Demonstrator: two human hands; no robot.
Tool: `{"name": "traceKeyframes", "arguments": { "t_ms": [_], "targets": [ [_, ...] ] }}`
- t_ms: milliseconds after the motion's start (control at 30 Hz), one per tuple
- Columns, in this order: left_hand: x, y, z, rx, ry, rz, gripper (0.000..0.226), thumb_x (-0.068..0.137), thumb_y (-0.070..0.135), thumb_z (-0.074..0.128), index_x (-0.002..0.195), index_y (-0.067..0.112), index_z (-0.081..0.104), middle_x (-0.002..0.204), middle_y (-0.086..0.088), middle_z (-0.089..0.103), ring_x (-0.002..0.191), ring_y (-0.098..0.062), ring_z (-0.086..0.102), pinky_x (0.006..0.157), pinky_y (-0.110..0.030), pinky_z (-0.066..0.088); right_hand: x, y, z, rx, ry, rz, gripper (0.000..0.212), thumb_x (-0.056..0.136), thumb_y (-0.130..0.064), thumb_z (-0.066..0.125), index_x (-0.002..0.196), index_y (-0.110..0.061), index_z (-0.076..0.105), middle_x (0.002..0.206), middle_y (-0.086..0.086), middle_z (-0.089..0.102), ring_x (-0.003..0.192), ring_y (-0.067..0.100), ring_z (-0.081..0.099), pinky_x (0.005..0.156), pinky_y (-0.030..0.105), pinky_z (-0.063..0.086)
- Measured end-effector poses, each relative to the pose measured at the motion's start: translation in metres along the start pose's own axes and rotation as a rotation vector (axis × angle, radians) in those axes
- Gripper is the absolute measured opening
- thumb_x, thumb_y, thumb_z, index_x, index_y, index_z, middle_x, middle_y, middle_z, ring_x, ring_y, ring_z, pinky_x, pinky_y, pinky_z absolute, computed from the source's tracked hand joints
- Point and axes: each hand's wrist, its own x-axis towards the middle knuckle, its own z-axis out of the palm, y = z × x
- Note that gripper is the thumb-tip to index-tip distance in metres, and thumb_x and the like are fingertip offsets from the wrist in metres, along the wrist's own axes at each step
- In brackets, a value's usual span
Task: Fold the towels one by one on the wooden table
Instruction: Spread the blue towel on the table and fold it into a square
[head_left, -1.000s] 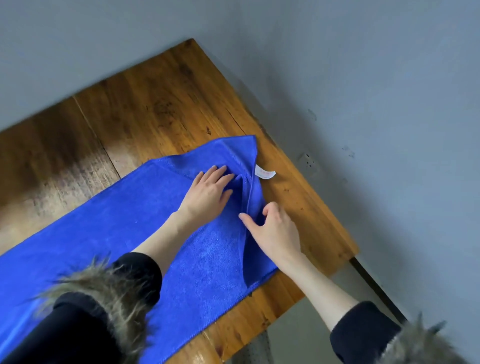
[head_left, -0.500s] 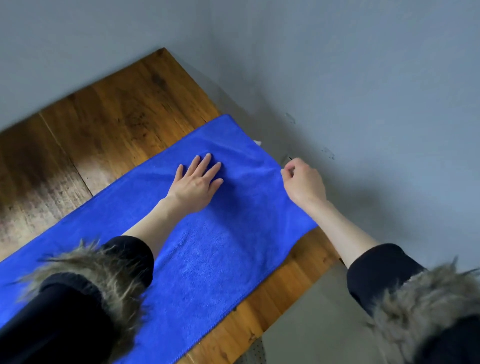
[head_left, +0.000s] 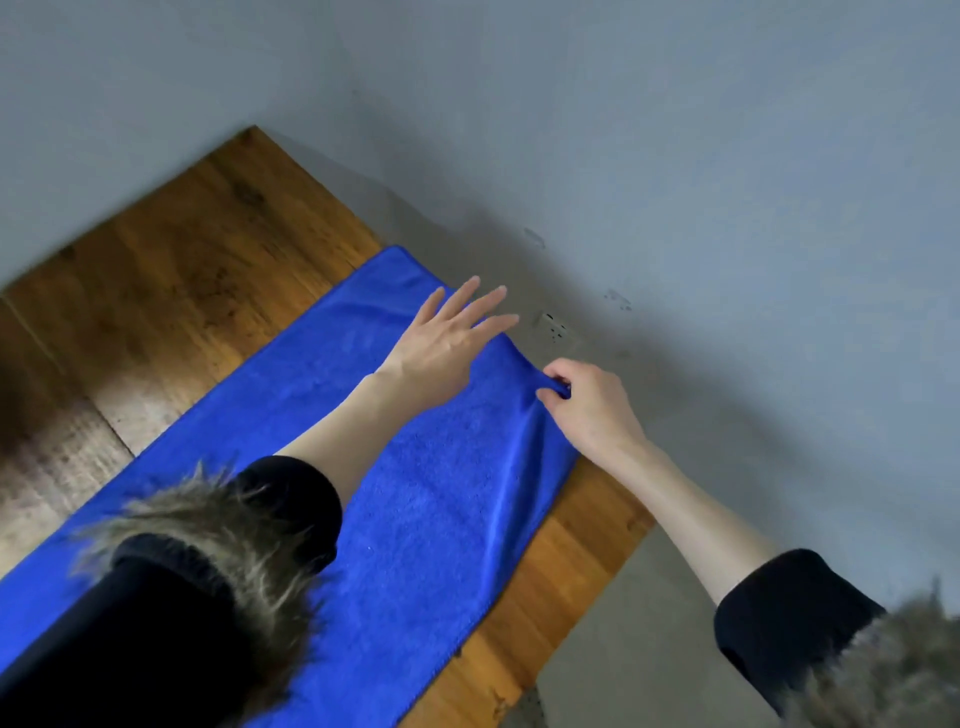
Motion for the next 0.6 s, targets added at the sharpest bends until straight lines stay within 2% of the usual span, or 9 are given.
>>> {"name": "traceKeyframes", "arguments": {
  "t_ms": [100,167,200,267,300,400,500,600],
  "targets": [
    [0.002,0.01,-0.002,-0.041,0.026,0.078,0.027,0.094,0.008,0.045,0.116,0.019,0.055,0.144,0.003,0.04,0.145,-0.017,0.009,0.117,-0.042,0.004,-0.008,-0.004,-0.004,0.005,0.054,-0.056,0.007,0.088,-0.019,0.059,0.091,-0.016,0.064,0.082,-0.005,0.053,0.073,0.015,0.049,0.065,0.026,0.036],
    [-0.003,0.009,-0.003,-0.082,0.041,0.066,0.014,0.093,0.011,0.048,0.102,0.013,0.058,0.12,0.002,0.058,0.14,-0.015,0.024,0.117,-0.039,0.004,-0.013,-0.004,-0.007,0.013,0.068,-0.067,0.007,0.088,-0.02,0.059,0.087,-0.014,0.064,0.081,-0.004,0.054,0.071,0.015,0.051,0.063,0.025,0.037],
    [-0.006,0.007,-0.005,-0.092,0.035,0.048,0.01,0.092,0.012,0.05,0.099,0.012,0.057,0.111,0.001,0.061,0.134,-0.015,0.034,0.116,-0.037,0.003,-0.017,-0.004,-0.007,0.015,0.074,-0.068,0.009,0.088,-0.022,0.06,0.084,-0.014,0.064,0.078,-0.004,0.054,0.068,0.013,0.05,0.059,0.022,0.035],
    [-0.012,0.0,-0.01,-0.092,-0.015,0.003,0.007,0.09,0.012,0.051,0.096,0.012,0.055,0.1,0.001,0.062,0.112,-0.016,0.051,0.116,-0.036,0.004,-0.022,-0.004,-0.009,0.008,0.087,-0.051,0.016,0.088,-0.027,0.061,0.079,-0.014,0.061,0.067,-0.008,0.05,0.058,0.007,0.046,0.051,0.018,0.028],
    [-0.015,-0.004,-0.012,-0.087,-0.046,-0.017,0.006,0.09,0.012,0.051,0.095,0.013,0.055,0.097,0.001,0.062,0.103,-0.016,0.053,0.115,-0.037,0.005,-0.025,-0.003,-0.009,0.001,0.09,-0.031,0.021,0.089,-0.03,0.06,0.076,-0.014,0.059,0.061,-0.009,0.048,0.053,0.006,0.043,0.049,0.019,0.026],
    [-0.028,-0.021,-0.018,-0.044,-0.087,-0.07,0.012,0.089,0.01,0.051,0.096,0.015,0.058,0.099,0.002,0.062,0.102,-0.017,0.051,0.113,-0.038,0.012,-0.033,-0.004,-0.011,-0.045,0.082,0.035,0.025,0.089,-0.034,0.059,0.076,-0.013,0.058,0.054,-0.007,0.047,0.05,0.01,0.043,0.048,0.024,0.028],
    [-0.047,-0.039,-0.025,-0.024,-0.071,-0.136,0.021,0.087,0.007,0.053,0.105,0.017,0.061,0.108,-0.001,0.059,0.107,-0.019,0.05,0.103,-0.034,0.023,-0.041,-0.008,-0.015,-0.094,0.077,0.048,0.018,0.092,-0.026,0.055,0.086,-0.01,0.061,0.07,-0.001,0.056,0.064,0.017,0.049,0.057,0.026,0.033],
    [-0.065,-0.05,-0.036,0.037,-0.023,-0.172,0.024,0.089,0.01,0.053,0.111,0.017,0.062,0.108,-0.003,0.057,0.109,-0.02,0.049,0.091,-0.033,0.025,-0.051,-0.015,-0.021,-0.109,0.118,0.042,0.014,0.094,-0.017,0.049,0.092,-0.008,0.06,0.091,0.004,0.06,0.076,0.018,0.049,0.065,0.026,0.035]
  ]
}}
